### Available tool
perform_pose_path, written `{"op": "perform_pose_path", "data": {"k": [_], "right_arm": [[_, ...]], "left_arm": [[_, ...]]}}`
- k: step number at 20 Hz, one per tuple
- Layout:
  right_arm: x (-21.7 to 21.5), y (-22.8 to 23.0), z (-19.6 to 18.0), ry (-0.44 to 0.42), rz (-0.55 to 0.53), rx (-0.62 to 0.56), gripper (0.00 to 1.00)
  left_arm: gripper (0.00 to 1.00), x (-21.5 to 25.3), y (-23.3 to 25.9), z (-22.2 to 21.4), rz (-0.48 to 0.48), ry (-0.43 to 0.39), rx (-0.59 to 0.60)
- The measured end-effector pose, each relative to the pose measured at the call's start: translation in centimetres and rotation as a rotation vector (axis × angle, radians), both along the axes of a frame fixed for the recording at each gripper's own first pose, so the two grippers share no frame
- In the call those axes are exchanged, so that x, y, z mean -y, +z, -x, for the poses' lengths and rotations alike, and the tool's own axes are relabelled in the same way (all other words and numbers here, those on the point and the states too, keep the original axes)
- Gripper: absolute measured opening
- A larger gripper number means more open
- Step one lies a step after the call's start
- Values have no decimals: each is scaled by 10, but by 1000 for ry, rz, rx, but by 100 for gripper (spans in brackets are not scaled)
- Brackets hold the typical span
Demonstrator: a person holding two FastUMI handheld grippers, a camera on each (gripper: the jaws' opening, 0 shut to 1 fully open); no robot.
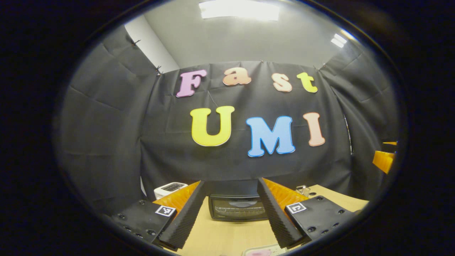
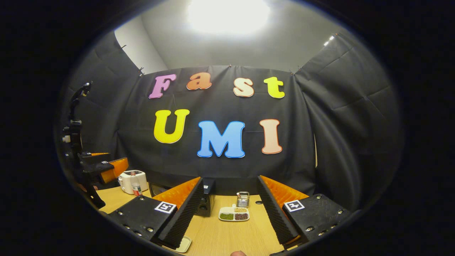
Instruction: Open the electric oven with the left hand, put the food in, and close the electric oven.
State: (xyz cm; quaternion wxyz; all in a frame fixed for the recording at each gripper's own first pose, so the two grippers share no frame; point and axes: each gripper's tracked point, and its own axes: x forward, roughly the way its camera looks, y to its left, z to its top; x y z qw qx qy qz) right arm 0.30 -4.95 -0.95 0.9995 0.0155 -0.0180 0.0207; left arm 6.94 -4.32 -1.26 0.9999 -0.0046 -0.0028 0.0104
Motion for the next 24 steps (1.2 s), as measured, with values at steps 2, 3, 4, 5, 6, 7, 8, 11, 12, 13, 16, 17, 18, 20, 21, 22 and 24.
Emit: {"op": "perform_pose_path", "data": {"k": [2, 3, 4, 5, 6, 7, 8, 11, 12, 13, 16, 17, 18, 20, 21, 22, 24], "right_arm": [[2, 3, -6, -35, -6, 2, 95], [-2, 3, -7, -42, -8, 4, 95], [-5, 5, -10, -48, -7, 10, 95], [-6, 6, -12, -56, -3, 14, 95], [-7, 5, -13, -67, 1, 16, 95], [-9, 4, -14, -78, 4, 14, 95], [-11, 2, -16, -89, 8, 8, 95], [-13, -5, -23, -129, 17, -17, 95], [-13, -6, -25, -142, 20, -22, 95], [-13, -6, -27, -157, 26, -25, 95], [-10, -10, -31, -205, 47, -39, 95], [-9, -14, -33, -217, 53, -48, 95], [-10, -16, -35, -227, 57, -61, 95], [-10, -22, -38, -248, 68, -85, 95], [-10, -25, -38, -255, 75, -93, 95], [-10, -24, -39, -262, 83, -97, 95], [-11, -25, -42, -271, 104, -105, 95]], "left_arm": [[100, -1, -9, -22, 5, -19, -13], [100, 0, -13, -35, 9, -25, -17], [100, -1, -20, -46, 10, -27, -21], [100, -1, -26, -58, 10, -34, -28], [100, -1, -33, -69, 9, -41, -37], [100, 0, -39, -80, 8, -48, -45], [100, 2, -49, -90, 8, -59, -54], [100, 7, -68, -120, 4, -94, -77], [100, 8, -75, -129, -1, -103, -83], [100, 9, -82, -139, -4, -113, -92], [91, 17, -105, -166, -9, -139, -115], [100, 20, -112, -174, -9, -145, -124], [97, 22, -121, -181, -7, -151, -136], [98, 28, -139, -196, 3, -165, -162], [100, 31, -148, -204, 4, -176, -180], [97, 32, -155, -209, -3, -175, -188], [97, 35, -173, -222, -14, -175, -203]]}}
